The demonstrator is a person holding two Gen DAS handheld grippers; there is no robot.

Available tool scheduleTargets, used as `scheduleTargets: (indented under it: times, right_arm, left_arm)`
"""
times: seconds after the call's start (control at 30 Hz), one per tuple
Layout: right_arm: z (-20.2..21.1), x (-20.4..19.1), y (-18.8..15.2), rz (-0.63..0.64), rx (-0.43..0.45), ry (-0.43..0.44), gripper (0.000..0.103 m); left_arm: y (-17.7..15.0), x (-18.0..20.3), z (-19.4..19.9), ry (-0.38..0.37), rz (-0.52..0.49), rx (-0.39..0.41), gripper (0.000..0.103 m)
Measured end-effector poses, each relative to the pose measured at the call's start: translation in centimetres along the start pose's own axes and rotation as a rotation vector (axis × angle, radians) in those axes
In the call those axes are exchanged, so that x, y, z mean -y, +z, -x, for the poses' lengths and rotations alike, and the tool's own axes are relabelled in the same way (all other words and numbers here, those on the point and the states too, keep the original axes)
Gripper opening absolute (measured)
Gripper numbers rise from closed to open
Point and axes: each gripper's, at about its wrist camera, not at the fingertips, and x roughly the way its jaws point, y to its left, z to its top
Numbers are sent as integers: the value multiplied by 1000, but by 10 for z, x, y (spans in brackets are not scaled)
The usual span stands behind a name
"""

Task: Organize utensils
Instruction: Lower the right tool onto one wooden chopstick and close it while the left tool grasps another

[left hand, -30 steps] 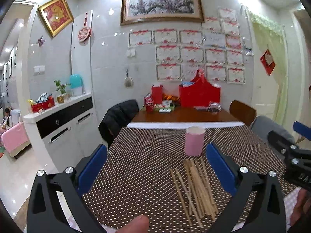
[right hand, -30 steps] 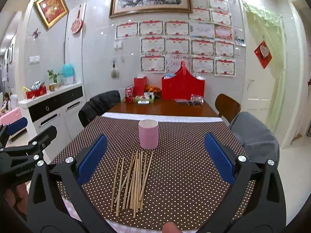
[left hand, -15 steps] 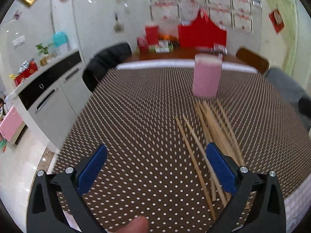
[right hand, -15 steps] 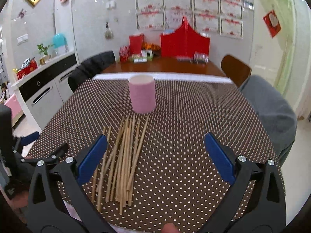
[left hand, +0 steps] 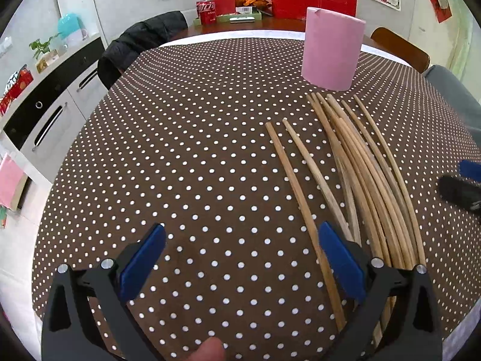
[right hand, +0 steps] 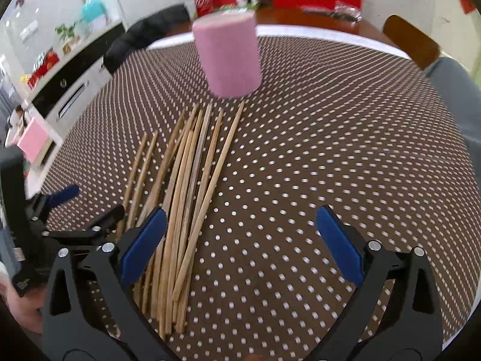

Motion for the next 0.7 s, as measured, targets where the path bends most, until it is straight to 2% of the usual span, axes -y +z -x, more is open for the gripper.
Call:
scheduleTargets:
  times: [0.13,0.2,0.27,0.3,0.47,0.6,0.7]
  right_arm:
    - [-15,-3,3,33,-51,-17,80]
    - [-22,-5,2,61,-72,-28,68]
    - [-21,-5,2,87,-73,-56,67]
    - [-22,-5,2,102,-79,-73,59]
    - [-26,-1,3,120,-92,-61,56]
    - [-33,-1,22,120,-92,-50,54]
    - [-43,-1,35,140,-96,-64,37]
  left_arm:
    - [3,1,-2,-7,-3,-2,99]
    - [4,2,-3,-8,-3,-2,99]
    - [6,-1,-4,-8,-3,-3,99]
    - [6,0,-4,-7,-3,-4,99]
    - [3,2,-3,2,-14,-2,99]
    - [7,11,-7,19,-58,-13,99]
    - [11,13,-9,-12,-58,-27,98]
